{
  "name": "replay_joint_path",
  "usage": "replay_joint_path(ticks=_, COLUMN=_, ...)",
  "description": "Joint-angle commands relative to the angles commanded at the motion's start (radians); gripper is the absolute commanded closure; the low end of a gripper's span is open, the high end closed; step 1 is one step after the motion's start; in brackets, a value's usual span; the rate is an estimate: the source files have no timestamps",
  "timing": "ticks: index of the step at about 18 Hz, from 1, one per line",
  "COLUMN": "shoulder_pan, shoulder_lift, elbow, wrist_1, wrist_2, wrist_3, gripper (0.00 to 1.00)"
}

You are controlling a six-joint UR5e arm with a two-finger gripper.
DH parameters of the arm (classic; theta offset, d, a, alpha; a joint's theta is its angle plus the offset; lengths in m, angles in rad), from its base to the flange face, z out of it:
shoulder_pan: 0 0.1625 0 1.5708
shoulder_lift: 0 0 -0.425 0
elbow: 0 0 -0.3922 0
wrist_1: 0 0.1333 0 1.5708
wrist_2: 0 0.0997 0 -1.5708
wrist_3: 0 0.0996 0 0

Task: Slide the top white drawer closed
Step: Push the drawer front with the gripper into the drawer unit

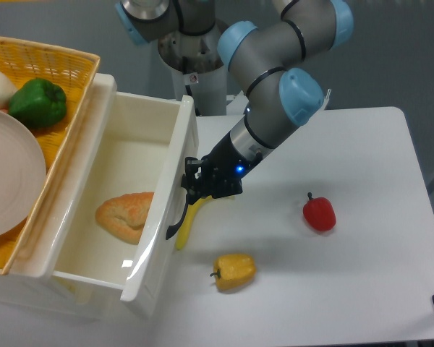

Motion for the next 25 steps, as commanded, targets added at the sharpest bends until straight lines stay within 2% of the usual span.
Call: replay_joint_path(ticks=25, shoulder_pan=-0.103, shoulder_lift=0.026, elbow=-0.040, wrist_1=0.008, wrist_2=-0.008, wrist_3=-0.066, gripper=1.00)
